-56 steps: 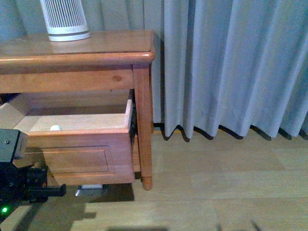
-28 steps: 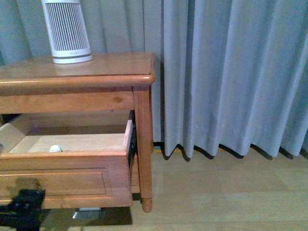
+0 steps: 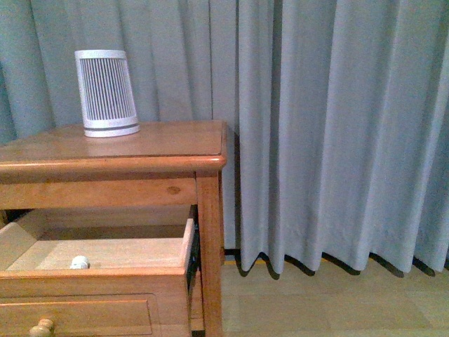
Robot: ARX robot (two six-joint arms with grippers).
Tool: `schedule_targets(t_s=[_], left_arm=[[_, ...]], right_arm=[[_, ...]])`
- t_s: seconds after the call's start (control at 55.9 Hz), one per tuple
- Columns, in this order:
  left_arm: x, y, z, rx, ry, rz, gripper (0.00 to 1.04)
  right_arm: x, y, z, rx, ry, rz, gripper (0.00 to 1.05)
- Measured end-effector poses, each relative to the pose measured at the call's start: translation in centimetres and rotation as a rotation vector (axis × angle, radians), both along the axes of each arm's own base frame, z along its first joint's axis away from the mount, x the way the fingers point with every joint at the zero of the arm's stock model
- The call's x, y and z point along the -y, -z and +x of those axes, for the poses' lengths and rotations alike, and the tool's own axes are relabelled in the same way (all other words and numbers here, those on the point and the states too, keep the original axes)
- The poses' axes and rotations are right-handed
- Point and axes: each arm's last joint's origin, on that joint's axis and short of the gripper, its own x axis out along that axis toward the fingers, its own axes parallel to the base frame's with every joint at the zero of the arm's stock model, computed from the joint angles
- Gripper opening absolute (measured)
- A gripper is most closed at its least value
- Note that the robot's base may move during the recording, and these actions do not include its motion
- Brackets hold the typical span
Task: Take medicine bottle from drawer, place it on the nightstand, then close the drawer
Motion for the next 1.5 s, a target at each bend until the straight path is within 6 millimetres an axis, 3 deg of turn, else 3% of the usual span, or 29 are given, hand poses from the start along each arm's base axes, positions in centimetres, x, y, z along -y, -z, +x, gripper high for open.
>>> schedule_targets(t_s=[0.107,0.322,0.447,0.537,0.841,1.217,1.503], left_arm=[[-0.4,1.0,-1.7,0.0,-0.023,-0.035,0.98],[-0.9,2.8,-1.9,-0.018,-0.009,-0.101,0.97],[-0.9,4.0,-2.0,0.162,0.112,-0.141,0.75],[-0.9,5.0,-1.9,0.154,0.116,-0.146,0.57],[-1.0,5.0,-2.0,0.16,0.117,-0.148,0.03],[-1.0,5.0,-2.0,0.16,0.116,-0.151,0.04],[-0.9,5.0,-2.0,0.161,0.118,-0.153,0.58]], right_arm=[[0.0,0.0,0.0,0.0,0.0,0.0,0.98],[0.0,0.0,0.0,0.0,0.0,0.0,0.98],[0.0,0.0,0.0,0.0,0.0,0.0,0.98],[0.0,0.0,0.0,0.0,0.0,0.0,0.98],[0.0,0.0,0.0,0.0,0.0,0.0,0.98],[0.0,0.0,0.0,0.0,0.0,0.0,0.98],[0.0,0.0,0.0,0.0,0.003,0.0,0.98]])
